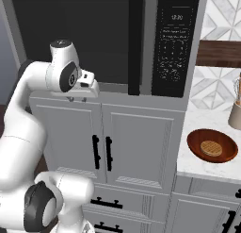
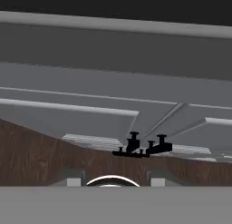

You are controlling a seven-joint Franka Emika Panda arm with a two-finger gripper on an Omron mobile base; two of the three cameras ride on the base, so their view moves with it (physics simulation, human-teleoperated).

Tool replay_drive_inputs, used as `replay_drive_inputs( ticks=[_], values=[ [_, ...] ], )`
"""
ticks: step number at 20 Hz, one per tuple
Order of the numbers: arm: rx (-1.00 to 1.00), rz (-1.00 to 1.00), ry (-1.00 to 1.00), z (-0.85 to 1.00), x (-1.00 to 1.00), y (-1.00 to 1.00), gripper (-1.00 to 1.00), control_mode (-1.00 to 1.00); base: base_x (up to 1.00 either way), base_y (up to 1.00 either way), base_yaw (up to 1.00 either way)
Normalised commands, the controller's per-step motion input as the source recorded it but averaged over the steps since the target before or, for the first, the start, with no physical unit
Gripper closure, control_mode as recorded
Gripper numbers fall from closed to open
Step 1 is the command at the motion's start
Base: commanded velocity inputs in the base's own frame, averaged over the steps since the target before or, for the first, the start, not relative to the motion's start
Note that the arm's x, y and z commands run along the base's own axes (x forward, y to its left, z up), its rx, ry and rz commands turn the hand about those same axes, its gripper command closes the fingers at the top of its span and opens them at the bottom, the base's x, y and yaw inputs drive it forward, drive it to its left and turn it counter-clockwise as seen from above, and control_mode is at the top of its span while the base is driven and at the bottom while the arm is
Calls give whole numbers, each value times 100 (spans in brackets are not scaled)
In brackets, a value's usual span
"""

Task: Open the microwave, place the bowl with waffle inside the microwave, then close the microwave door and turn it on.

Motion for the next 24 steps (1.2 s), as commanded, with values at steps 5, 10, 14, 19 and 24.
replay_drive_inputs(
  ticks=[5, 10, 14, 19, 24],
  values=[
    [6, 0, -9, 4, -17, -10, -100, -100, 0, 0, 0],
    [19, 0, -32, 24, -53, -39, -100, -100, 0, 0, 0],
    [11, 0, -40, 28, -54, -29, -100, -100, 0, 0, 0],
    [1, 0, -26, 21, -44, -25, -100, -100, 0, 0, 0],
    [0, -8, -5, 36, -15, -20, -100, -100, 0, 0, 0]
  ],
)
